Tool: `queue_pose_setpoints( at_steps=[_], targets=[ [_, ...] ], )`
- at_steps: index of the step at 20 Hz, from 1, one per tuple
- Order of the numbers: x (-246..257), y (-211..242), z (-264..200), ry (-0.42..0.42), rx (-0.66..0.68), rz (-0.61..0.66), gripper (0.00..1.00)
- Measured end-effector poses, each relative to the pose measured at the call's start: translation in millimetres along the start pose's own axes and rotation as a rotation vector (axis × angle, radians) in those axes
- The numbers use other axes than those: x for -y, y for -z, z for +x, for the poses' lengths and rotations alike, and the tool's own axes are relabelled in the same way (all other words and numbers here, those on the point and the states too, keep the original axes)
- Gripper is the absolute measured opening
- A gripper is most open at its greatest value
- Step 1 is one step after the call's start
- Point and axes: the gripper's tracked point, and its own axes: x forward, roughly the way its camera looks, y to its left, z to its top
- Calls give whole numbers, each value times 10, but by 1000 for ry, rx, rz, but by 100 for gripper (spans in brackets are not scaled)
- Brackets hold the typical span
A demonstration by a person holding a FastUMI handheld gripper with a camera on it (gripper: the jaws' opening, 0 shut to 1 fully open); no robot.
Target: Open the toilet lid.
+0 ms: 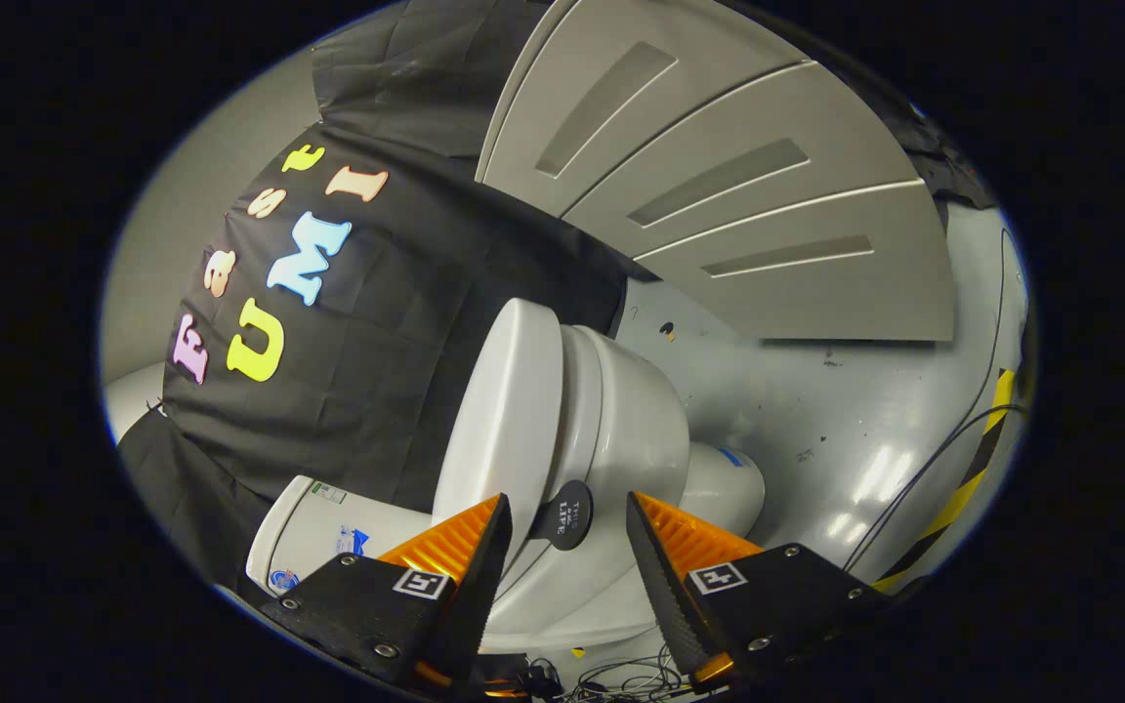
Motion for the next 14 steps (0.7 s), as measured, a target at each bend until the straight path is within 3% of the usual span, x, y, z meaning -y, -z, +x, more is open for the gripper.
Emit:
queue_pose_setpoints(
  at_steps=[10,14],
  targets=[
    [83,-33,181,-56,30,197,46],
    [-38,41,235,-107,11,216,23]
  ],
)
